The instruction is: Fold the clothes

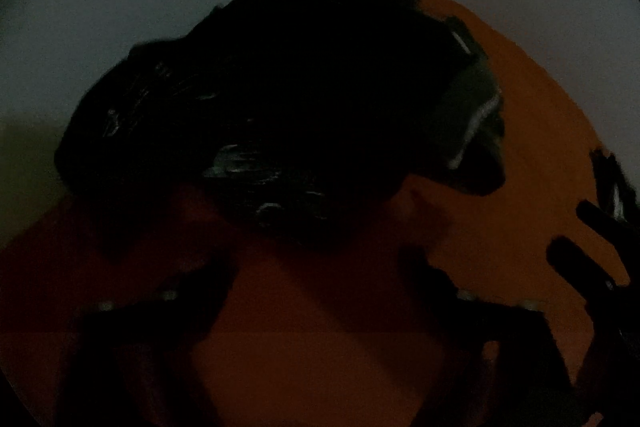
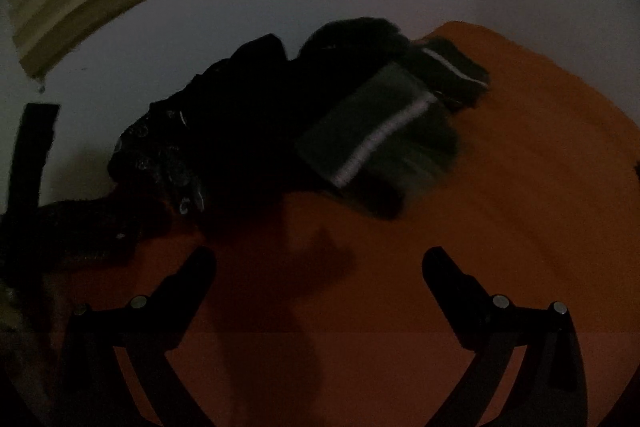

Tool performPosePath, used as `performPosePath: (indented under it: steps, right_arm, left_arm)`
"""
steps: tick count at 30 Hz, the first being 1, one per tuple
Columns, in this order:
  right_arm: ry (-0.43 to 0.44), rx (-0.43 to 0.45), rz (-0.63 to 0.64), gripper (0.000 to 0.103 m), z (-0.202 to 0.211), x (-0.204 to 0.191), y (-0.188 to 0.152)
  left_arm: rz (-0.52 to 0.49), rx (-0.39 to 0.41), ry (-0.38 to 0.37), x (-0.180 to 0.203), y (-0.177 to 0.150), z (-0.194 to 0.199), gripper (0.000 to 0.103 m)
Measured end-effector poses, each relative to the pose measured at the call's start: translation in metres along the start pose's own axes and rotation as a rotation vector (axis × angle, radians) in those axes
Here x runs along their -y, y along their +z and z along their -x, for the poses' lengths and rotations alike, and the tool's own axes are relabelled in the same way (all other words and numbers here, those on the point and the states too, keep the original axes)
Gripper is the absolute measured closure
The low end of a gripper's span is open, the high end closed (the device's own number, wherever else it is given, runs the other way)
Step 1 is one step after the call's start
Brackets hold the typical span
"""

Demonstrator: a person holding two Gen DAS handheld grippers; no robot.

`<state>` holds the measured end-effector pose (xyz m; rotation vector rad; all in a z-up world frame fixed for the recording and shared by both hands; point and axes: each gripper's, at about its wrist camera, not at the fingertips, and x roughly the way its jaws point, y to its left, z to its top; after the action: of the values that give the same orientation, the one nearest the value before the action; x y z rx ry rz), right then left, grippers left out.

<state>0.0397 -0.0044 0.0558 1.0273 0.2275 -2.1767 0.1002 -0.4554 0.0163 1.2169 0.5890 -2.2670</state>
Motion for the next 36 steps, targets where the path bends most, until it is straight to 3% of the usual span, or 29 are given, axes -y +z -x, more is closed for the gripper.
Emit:
performPosePath:
  steps: [3, 6, 8, 13, 15, 16, 17, 19, 23, 29, 32, 36]
  right_arm:
    - [0.055, -0.008, 0.040, 0.000, -0.034, -0.021, 0.027]
    - [0.125, -0.048, 0.031, 0.005, -0.074, -0.038, 0.051]
    - [0.158, -0.089, 0.016, 0.012, -0.098, -0.048, 0.062]
    - [0.214, -0.140, -0.064, 0.013, -0.149, -0.062, 0.085]
    - [0.225, -0.153, -0.118, 0.020, -0.167, -0.063, 0.094]
    - [0.215, -0.181, -0.131, 0.053, -0.178, -0.066, 0.098]
    - [0.193, -0.203, -0.128, 0.102, -0.185, -0.067, 0.100]
    - [0.135, -0.221, -0.119, 0.101, -0.190, -0.070, 0.102]
    - [0.150, -0.099, -0.184, 0.102, -0.141, -0.055, 0.109]
    - [0.131, 0.100, -0.182, 0.102, -0.027, -0.027, 0.121]
    - [0.115, 0.202, -0.185, 0.102, 0.036, -0.012, 0.123]
    - [0.061, 0.235, -0.166, 0.102, 0.132, 0.026, 0.106]
  left_arm:
    - [0.092, 0.010, -0.016, -0.035, 0.004, -0.006, 0.043]
    - [0.199, -0.006, -0.041, -0.071, 0.012, -0.016, 0.044]
    - [0.238, -0.017, -0.021, -0.091, 0.020, -0.023, 0.044]
    - [0.332, -0.020, 0.041, -0.127, 0.037, -0.033, 0.042]
    - [0.366, -0.042, 0.021, -0.133, 0.043, -0.042, 0.041]
    - [0.380, -0.053, 0.003, -0.135, 0.046, -0.048, 0.041]
    - [0.398, -0.061, -0.019, -0.135, 0.048, -0.053, 0.041]
    - [0.427, -0.060, -0.071, -0.134, 0.049, -0.057, 0.041]
    - [0.405, 0.031, -0.170, -0.124, 0.043, -0.035, 0.042]
    - [0.350, 0.073, -0.181, -0.091, 0.032, 0.021, 0.042]
    - [0.328, 0.076, -0.249, -0.067, 0.024, 0.046, 0.042]
    - [0.243, 0.089, -0.342, -0.017, -0.009, 0.079, 0.041]
